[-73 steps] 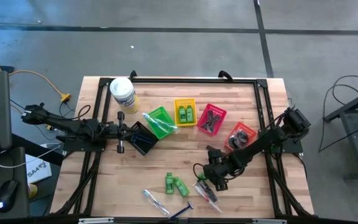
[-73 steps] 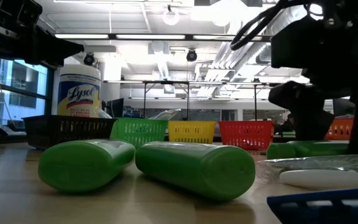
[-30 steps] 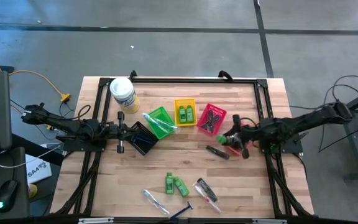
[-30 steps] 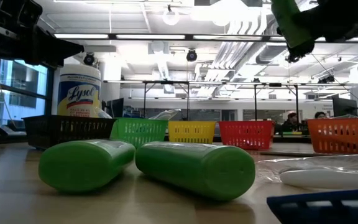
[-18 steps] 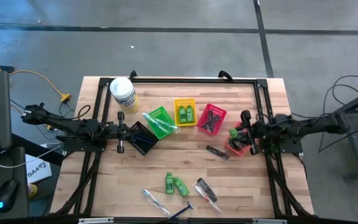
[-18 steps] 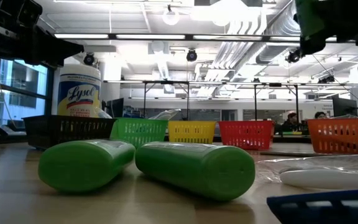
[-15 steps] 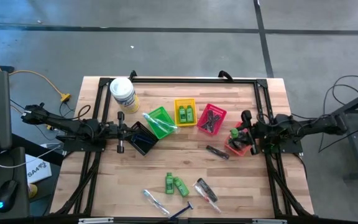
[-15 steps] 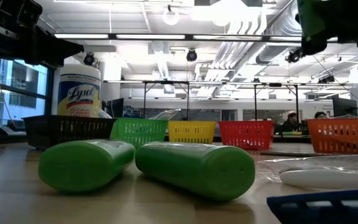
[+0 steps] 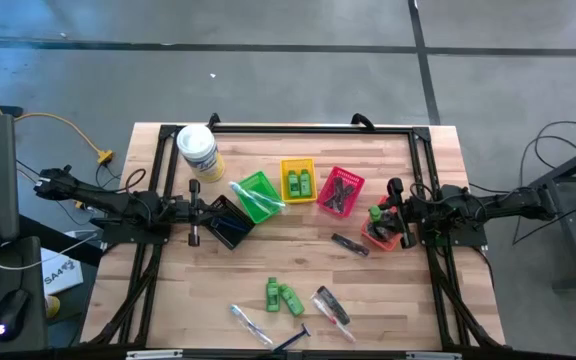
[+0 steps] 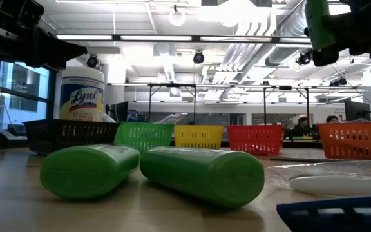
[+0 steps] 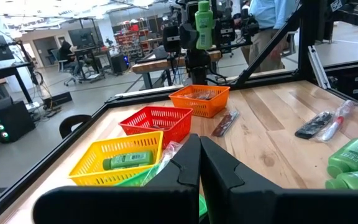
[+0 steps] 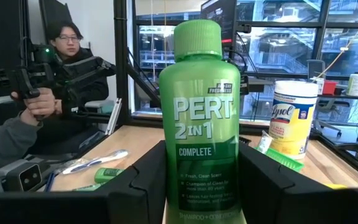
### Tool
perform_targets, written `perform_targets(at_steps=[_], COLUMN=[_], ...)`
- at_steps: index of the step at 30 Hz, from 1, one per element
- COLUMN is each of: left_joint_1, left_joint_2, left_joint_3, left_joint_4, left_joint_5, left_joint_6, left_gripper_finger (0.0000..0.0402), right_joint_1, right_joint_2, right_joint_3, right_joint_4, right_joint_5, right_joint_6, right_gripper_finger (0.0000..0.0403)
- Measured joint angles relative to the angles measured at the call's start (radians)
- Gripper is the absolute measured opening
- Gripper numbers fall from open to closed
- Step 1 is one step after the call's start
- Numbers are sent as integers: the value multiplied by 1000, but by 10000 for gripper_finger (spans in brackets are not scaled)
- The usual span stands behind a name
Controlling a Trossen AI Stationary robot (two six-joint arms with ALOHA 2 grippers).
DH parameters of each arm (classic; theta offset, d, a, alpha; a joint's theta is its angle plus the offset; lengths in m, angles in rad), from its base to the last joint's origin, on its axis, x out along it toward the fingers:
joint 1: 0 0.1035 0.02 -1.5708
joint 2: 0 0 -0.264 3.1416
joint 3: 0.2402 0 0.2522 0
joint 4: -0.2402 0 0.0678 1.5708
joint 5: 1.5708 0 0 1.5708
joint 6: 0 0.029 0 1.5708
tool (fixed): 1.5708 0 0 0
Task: Pick & Place Travel size toiletries
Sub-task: Put the green shampoo bottle into the yellow bin
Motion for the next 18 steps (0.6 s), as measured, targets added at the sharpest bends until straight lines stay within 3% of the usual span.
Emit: perform_targets(at_steps=[18], left_joint_1=[0], left_joint_2=[0], left_joint_3=[0], left_joint_4=[-2], left_joint_5=[-5], left_joint_6=[0], left_gripper_finger=[0], right_joint_1=[0], right_joint_2=[0], right_joint_3=[0], right_joint_4=[0], right_joint_5=[-20], right_joint_6=[19], right_gripper_finger=[148])
